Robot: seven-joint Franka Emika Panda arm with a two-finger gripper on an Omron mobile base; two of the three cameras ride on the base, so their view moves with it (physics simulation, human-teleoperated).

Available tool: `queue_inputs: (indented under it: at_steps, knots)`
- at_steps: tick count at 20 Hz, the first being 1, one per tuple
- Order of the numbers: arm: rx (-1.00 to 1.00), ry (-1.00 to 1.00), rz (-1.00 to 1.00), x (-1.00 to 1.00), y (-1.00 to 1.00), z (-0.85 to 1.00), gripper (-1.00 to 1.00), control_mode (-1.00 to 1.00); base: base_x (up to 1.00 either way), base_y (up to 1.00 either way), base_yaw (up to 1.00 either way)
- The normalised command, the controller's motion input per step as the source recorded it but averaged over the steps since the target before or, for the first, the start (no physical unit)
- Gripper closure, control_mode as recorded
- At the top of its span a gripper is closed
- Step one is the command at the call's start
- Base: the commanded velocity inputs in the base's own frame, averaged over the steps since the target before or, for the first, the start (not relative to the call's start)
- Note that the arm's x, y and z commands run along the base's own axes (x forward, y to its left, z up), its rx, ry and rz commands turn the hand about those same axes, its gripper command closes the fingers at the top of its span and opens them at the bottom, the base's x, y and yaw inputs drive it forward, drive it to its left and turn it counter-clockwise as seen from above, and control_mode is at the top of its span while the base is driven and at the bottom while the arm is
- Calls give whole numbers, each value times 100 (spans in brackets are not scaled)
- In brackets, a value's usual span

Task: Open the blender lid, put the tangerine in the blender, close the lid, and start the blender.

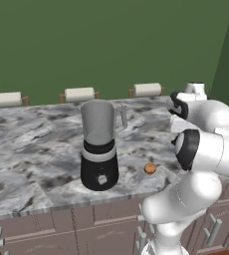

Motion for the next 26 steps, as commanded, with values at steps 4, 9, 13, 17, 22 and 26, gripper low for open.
queue_inputs:
  at_steps: [4,9,13,17,22,26]
  knots:
    - [0,7,0,23,0,-82,100,-100,0,0,0]
    - [0,0,0,0,0,-67,100,-100,0,0,0]
    - [0,0,0,1,0,-60,100,-100,0,0,0]
    - [0,0,0,0,1,-40,-100,-100,0,0,0]
    - [0,0,-1,-7,1,-2,-100,-100,0,0,0]
    - [0,-2,-5,-8,2,37,-100,-100,0,0,0]
